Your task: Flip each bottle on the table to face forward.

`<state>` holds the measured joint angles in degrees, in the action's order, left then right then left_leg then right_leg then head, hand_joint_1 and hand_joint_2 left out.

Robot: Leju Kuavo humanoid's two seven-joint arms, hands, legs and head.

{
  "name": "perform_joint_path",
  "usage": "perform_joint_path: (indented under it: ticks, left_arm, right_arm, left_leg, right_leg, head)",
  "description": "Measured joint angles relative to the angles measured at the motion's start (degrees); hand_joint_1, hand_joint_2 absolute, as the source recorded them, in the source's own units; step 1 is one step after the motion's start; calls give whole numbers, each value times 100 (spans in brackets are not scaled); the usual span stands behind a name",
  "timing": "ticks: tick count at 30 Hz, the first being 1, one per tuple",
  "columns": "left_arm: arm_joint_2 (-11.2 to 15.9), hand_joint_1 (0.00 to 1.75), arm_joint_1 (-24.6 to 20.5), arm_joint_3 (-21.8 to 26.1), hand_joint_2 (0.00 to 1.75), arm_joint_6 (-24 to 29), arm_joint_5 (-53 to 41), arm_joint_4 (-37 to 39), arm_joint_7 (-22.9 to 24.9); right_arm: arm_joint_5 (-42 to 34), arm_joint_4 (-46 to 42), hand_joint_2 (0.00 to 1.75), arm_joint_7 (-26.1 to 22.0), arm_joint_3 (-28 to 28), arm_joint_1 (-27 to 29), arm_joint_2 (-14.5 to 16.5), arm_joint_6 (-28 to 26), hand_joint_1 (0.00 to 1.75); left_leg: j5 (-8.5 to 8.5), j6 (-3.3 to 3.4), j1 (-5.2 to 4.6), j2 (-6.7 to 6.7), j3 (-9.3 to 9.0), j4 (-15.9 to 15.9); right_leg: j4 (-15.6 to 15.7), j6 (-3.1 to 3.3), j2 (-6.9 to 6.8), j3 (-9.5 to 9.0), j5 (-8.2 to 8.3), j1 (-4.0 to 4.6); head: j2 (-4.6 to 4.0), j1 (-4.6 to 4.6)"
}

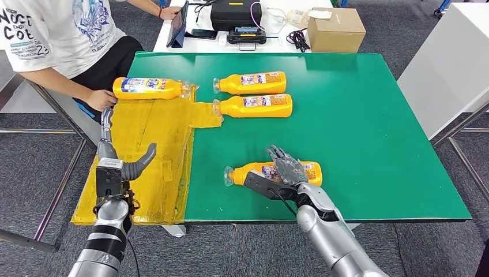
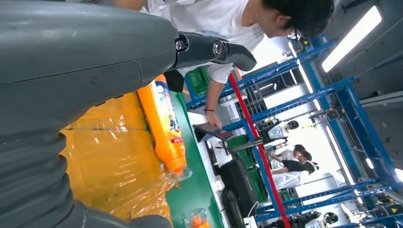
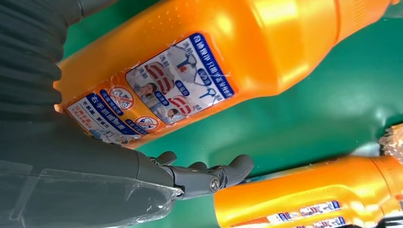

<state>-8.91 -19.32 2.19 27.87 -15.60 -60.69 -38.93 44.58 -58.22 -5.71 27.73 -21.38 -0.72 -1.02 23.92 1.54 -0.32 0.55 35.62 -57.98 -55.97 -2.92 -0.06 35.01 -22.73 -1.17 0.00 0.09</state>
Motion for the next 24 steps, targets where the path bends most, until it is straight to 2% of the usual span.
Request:
perform_joint_path:
  ticks: [8, 15, 24]
  left_arm:
    - [-3, 0, -17, -80, 175, -1, 0, 97, 0]
    - [-10, 0, -105, -135, 175, -9, 22, 257, 0]
    - [-14, 0, -217, -225, 175, 89, 134, 525, 0]
  right_arm:
    - [-26, 149, 175, -12, 34, -88, -51, 31, 0]
    - [-262, 291, 175, -12, 182, -293, -179, 419, 0]
    - [-295, 382, 175, 313, 697, -620, -631, 836, 0]
  left_leg:
    - [0, 0, -1, 0, 0, 0]
    - [0, 0, 0, 0, -1, 0]
    - [-1, 2, -2, 2, -2, -2]
  right_leg:
    - [0, 0, 0, 0, 0, 0]
    - [0, 0, 0, -1, 0, 0]
    - [1, -1, -1, -4, 1, -1]
  head:
    - [0, -1]
    - [0, -1]
    - [0, 0]
